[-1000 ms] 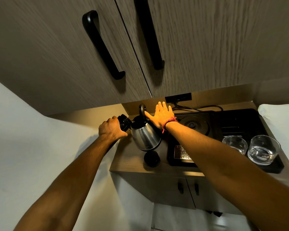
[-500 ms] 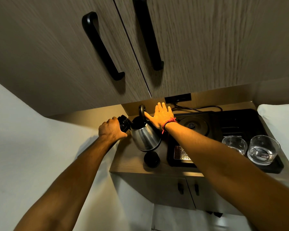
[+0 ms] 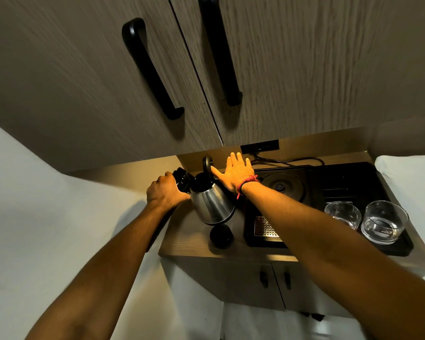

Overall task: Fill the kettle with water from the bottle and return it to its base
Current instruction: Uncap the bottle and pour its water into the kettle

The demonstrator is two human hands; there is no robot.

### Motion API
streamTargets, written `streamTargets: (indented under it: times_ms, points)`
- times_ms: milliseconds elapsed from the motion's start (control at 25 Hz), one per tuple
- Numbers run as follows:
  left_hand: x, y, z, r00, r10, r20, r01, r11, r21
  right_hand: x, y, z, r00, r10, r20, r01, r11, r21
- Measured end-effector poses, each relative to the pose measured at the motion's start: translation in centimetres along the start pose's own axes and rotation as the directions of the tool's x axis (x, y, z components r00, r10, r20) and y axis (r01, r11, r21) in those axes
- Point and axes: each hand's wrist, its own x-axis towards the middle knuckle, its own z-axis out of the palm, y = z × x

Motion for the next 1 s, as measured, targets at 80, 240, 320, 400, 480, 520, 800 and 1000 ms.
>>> streamTargets:
  times_ms: [80,240,320,400,480,520,800,1000]
  points:
    - [0.0,0.3,0.0,1.000,-0.019,-0.007,0.018,0.993,-0.117,-0.1,0.0,0.0,1.000,0.002,-0.004,-0.002,1.000,-0.008]
    - [-0.1,0.8,0.2,0.991,-0.119,-0.058,0.092,0.933,-0.347,-0.1,-0.2,0.0,1.000,0.006,-0.009,-0.006,1.000,-0.010]
    - [-0.3,0.6,0.7,0.988,-0.130,-0.087,0.072,0.872,-0.485,-0.2,-0.2,0.0,1.000,0.006,-0.006,-0.006,1.000,-0.014]
    - [-0.4,0.0,1.4,0.983,-0.153,-0.103,0.057,0.783,-0.620,-0.2,-0.3,-0.1,1.000,0.006,-0.007,-0.006,1.000,-0.018]
    - [-0.7,-0.7,2.3,0.971,-0.224,-0.086,0.083,0.647,-0.758,-0.2,-0.3,-0.3,1.000,0.003,0.003,-0.003,1.000,-0.022]
    - [-0.8,-1.1,2.8,0.959,-0.273,-0.074,0.100,0.572,-0.814,-0.1,-0.2,-0.3,1.000,-0.008,0.016,0.009,0.999,-0.040]
    - [-2.7,-3.7,6.4,0.913,-0.404,-0.053,0.112,0.375,-0.920,0.1,-0.4,0.0,0.993,-0.073,0.097,0.091,0.977,-0.193]
    - [-3.9,-4.6,8.8,0.917,-0.395,-0.046,0.120,0.386,-0.915,0.5,-0.6,0.5,0.988,-0.083,0.132,0.112,0.965,-0.237]
